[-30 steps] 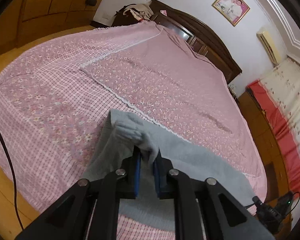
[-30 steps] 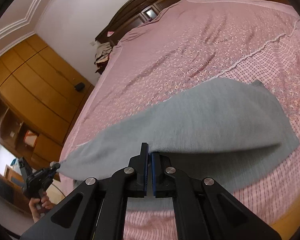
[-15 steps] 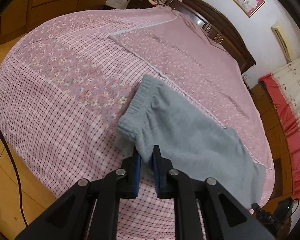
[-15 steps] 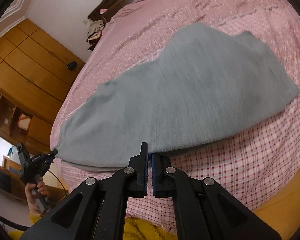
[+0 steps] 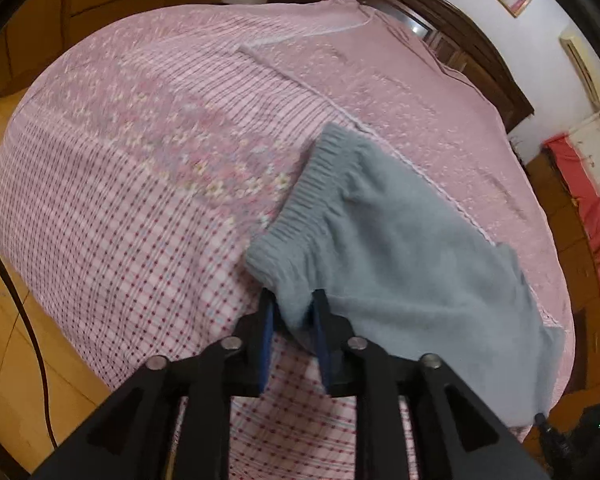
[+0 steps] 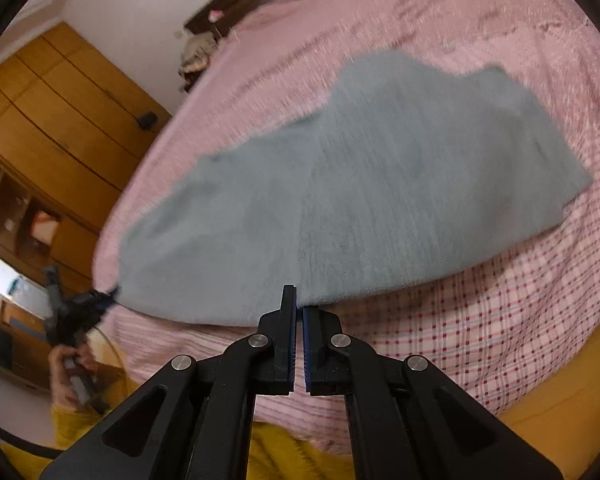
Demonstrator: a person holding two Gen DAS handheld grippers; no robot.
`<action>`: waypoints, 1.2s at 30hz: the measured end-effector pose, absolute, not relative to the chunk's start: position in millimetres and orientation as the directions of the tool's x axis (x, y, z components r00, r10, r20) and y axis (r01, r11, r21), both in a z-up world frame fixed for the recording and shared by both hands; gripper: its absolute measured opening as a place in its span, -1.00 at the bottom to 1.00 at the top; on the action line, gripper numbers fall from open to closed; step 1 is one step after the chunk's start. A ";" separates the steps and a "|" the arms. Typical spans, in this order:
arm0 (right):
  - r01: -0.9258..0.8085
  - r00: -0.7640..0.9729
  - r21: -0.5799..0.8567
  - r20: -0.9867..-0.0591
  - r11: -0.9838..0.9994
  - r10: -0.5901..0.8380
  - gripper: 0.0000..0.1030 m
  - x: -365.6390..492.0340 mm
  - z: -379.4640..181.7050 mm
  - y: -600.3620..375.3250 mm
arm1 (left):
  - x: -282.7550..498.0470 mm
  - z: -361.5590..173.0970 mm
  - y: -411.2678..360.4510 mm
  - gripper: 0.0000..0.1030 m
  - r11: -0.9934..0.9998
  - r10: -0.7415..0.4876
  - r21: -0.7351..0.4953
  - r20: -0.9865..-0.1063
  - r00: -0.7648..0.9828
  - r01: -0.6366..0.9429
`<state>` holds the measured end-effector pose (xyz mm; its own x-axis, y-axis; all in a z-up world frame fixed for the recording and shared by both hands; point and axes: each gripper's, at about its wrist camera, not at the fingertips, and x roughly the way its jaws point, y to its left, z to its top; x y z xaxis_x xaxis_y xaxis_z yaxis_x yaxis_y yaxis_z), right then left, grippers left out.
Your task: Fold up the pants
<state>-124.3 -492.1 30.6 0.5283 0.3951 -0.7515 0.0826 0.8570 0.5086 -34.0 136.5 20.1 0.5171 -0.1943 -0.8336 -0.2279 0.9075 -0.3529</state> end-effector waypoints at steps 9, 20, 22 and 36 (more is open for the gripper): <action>0.127 0.523 0.487 -0.773 0.864 0.359 -0.54 -129.1 22.1 -509.8 | -53.2 62.6 132.9 -0.31 0.954 -0.014 -0.186 -0.813 0.582 -0.236; 0.205 0.666 0.481 -0.707 0.852 0.238 -0.43 -157.0 67.9 -597.2 | -39.1 72.1 90.6 -0.31 0.967 -0.083 -0.207 -0.804 0.589 -0.146; 0.210 0.688 0.458 -0.697 0.864 0.202 -0.43 -149.5 76.9 -606.7 | -34.7 64.4 84.8 -0.31 0.966 -0.086 -0.211 -0.810 0.580 -0.151; 0.176 0.616 0.404 -0.756 0.898 0.220 -0.42 -51.2 41.2 -642.4 | -23.6 32.4 72.4 -0.13 0.965 -0.043 -0.175 -0.842 0.537 -0.197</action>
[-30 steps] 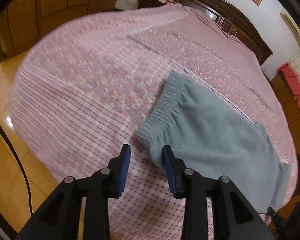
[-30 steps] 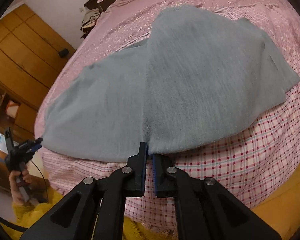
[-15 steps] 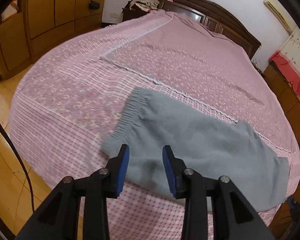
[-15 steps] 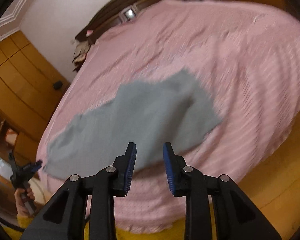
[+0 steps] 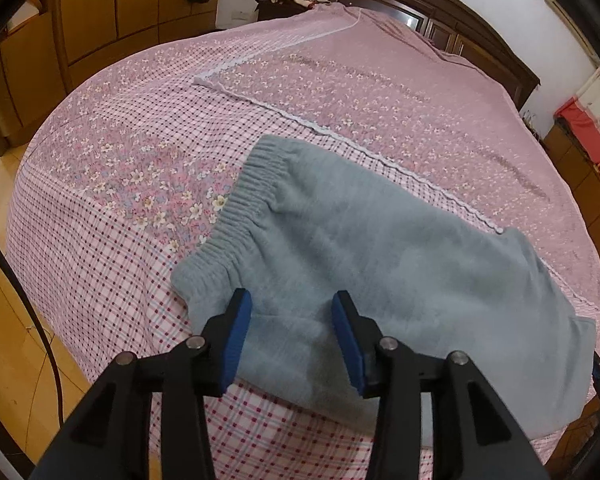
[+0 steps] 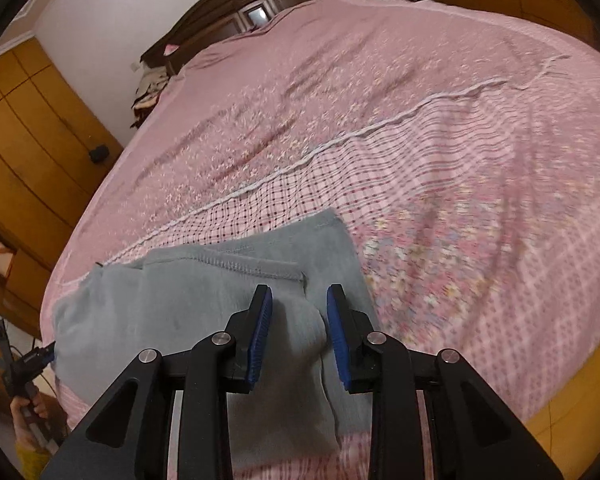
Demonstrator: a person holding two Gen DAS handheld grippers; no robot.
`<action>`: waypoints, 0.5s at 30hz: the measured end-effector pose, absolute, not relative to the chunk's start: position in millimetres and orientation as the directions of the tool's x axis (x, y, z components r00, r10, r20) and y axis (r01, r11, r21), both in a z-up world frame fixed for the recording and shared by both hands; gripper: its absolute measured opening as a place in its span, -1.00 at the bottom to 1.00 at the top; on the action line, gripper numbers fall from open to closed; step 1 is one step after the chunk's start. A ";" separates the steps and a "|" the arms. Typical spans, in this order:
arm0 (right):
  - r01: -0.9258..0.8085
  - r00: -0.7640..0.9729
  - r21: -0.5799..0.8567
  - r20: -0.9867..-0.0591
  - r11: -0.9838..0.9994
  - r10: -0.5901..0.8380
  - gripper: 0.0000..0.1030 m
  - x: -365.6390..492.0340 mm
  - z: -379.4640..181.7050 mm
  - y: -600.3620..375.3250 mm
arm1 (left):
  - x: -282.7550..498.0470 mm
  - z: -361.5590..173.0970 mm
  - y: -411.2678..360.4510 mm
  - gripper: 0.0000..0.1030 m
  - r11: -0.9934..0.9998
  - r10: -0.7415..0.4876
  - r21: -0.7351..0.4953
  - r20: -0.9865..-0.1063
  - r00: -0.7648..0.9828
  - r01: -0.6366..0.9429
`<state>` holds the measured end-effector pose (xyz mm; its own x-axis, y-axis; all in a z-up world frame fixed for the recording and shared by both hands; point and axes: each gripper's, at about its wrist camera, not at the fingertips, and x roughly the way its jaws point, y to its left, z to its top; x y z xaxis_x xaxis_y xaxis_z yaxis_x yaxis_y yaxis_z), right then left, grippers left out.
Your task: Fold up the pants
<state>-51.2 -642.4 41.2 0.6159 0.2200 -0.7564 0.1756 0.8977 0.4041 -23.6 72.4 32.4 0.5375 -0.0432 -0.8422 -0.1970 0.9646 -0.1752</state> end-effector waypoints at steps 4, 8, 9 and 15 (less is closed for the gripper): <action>0.150 0.625 0.402 -0.747 0.903 0.229 -0.26 -44.5 38.4 -636.9 | -22.4 31.0 70.8 -0.11 0.968 -0.033 -0.161 -0.842 0.538 -0.193; 0.122 0.615 0.359 -0.759 0.925 0.214 -0.25 -39.8 34.6 -628.9 | -21.3 29.9 69.9 -0.09 0.969 -0.025 -0.154 -0.841 0.540 -0.195; 0.113 0.610 0.341 -0.765 0.933 0.206 -0.25 -38.9 34.1 -625.3 | -21.1 29.4 70.0 -0.09 0.968 -0.025 -0.155 -0.841 0.541 -0.196; 0.041 0.587 0.200 -0.798 0.979 0.138 -0.25 -33.3 31.5 -599.3 | -22.2 29.3 69.1 -0.08 0.969 -0.025 -0.154 -0.839 0.544 -0.194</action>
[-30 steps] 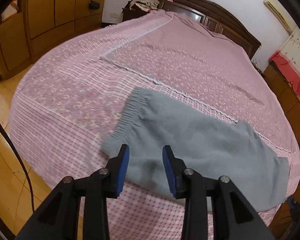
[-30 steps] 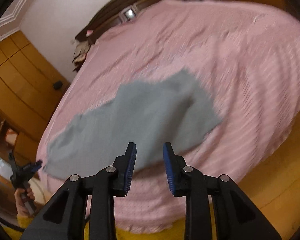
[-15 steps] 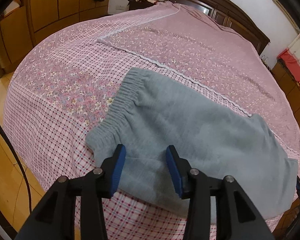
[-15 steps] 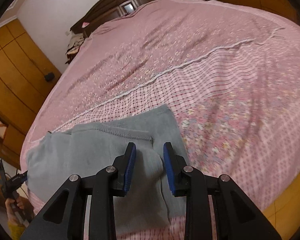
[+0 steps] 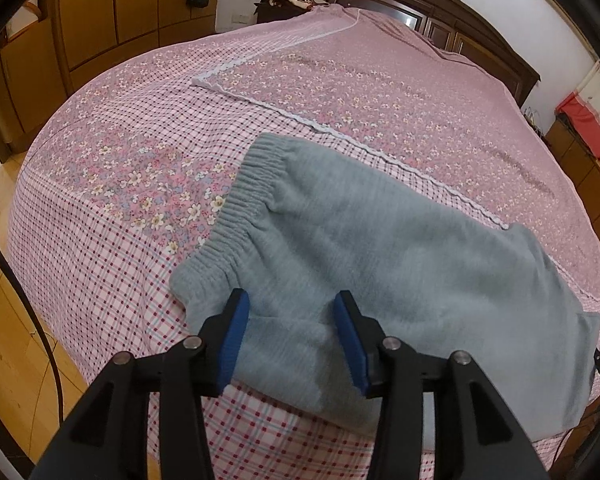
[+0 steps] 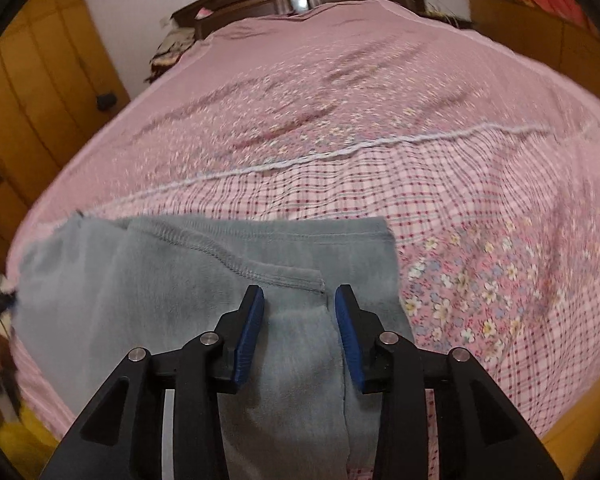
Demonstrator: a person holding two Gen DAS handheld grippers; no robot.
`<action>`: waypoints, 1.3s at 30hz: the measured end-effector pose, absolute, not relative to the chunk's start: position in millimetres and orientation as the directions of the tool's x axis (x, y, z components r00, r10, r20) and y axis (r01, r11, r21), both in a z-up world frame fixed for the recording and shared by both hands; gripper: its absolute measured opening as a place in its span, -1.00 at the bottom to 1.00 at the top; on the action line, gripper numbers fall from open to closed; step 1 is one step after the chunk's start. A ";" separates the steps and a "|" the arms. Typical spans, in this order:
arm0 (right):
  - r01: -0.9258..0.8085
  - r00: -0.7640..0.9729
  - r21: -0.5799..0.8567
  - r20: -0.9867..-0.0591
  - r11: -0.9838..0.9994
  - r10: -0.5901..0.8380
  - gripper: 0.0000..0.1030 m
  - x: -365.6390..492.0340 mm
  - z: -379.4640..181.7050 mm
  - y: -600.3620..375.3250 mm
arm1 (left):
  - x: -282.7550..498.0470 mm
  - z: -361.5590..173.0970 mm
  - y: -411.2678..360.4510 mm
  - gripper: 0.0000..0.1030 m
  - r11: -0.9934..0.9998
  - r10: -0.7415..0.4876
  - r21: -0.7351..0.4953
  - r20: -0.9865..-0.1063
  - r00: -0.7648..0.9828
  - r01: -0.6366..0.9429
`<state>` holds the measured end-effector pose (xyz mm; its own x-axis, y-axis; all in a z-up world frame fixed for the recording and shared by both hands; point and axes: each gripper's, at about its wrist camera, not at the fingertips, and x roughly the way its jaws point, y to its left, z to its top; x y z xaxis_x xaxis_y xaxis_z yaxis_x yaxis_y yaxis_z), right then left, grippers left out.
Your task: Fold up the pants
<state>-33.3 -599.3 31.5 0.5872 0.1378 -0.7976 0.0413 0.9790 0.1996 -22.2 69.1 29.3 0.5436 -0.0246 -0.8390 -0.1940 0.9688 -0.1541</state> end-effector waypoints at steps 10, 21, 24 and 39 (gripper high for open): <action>0.074 0.636 0.281 -0.753 0.957 0.171 -0.84 -36.2 40.7 -609.4 | -22.5 28.5 71.6 -0.08 0.968 -0.035 -0.165 -0.836 0.548 -0.189; 0.206 0.745 -0.017 -0.645 0.978 -0.168 -0.89 -48.2 102.0 -599.4 | -29.3 30.8 67.0 -0.08 0.966 -0.027 -0.165 -0.828 0.560 -0.197; 0.231 0.726 -0.041 -0.658 0.972 -0.200 -0.89 -39.9 97.5 -598.5 | -30.7 30.7 66.6 -0.08 0.968 -0.029 -0.165 -0.826 0.564 -0.191; 0.353 0.668 0.184 -0.736 0.917 -0.109 -0.72 -63.7 64.8 -668.0 | -34.9 30.2 61.4 -0.07 0.969 -0.015 -0.152 -0.820 0.572 -0.193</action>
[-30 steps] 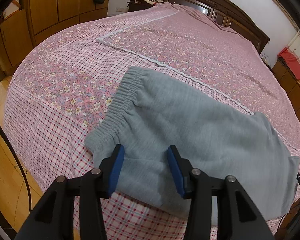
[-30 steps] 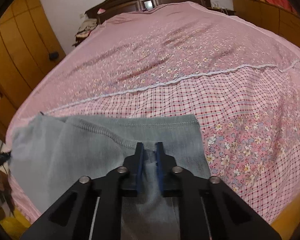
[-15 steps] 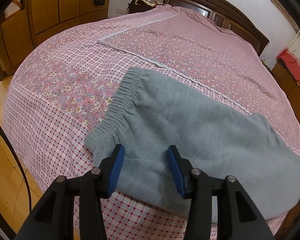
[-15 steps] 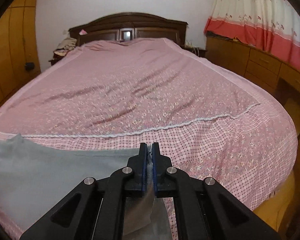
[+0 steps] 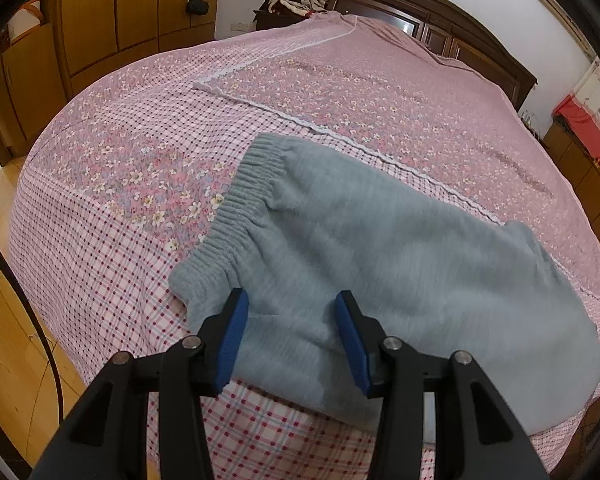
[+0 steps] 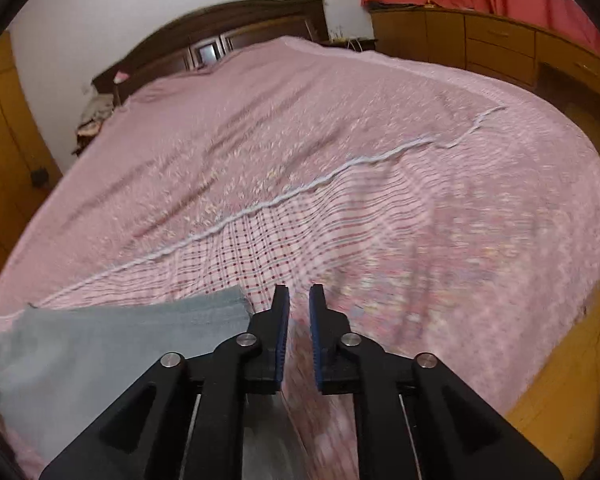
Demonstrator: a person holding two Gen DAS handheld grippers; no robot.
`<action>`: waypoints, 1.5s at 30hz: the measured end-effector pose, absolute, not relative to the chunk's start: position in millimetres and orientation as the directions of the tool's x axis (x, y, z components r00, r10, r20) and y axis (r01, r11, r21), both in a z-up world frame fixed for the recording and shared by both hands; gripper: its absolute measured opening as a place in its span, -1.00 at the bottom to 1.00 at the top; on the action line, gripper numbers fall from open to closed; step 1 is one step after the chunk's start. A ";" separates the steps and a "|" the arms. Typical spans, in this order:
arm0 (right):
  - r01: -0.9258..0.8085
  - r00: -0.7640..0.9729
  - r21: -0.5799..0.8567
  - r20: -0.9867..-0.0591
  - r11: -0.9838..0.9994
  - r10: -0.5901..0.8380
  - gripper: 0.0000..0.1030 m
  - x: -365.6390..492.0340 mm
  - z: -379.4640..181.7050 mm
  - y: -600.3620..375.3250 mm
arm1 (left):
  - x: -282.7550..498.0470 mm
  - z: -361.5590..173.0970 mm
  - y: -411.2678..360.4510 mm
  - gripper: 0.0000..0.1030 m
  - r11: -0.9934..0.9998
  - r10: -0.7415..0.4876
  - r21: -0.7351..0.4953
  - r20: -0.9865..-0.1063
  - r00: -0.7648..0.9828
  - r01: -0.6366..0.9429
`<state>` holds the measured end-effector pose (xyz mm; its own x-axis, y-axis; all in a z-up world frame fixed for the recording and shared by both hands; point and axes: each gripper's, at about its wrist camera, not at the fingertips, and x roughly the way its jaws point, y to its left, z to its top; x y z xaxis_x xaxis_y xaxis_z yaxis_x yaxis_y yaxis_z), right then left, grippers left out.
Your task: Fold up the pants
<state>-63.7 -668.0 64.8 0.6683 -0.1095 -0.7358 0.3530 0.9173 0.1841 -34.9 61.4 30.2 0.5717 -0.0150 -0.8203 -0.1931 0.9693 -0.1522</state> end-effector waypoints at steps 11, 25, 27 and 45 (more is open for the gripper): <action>0.256 0.646 0.409 -0.747 0.876 0.160 -0.66 -116.2 53.9 -654.7 | -38.2 30.4 63.2 -0.07 0.964 -0.019 -0.168 -0.816 0.578 -0.206; 0.281 0.641 0.445 -0.746 0.850 0.179 -0.80 -92.3 27.3 -642.1 | -38.1 30.2 64.7 -0.07 0.963 -0.029 -0.178 -0.816 0.578 -0.203; 0.280 0.666 0.470 -0.723 0.837 0.183 -0.90 -96.4 28.6 -642.2 | -37.4 30.1 65.3 -0.07 0.962 -0.031 -0.180 -0.816 0.577 -0.203; 0.418 0.651 0.375 -0.759 0.828 0.016 -0.89 -141.7 6.2 -644.8 | -44.6 38.2 61.2 -0.07 0.965 -0.019 -0.164 -0.822 0.570 -0.204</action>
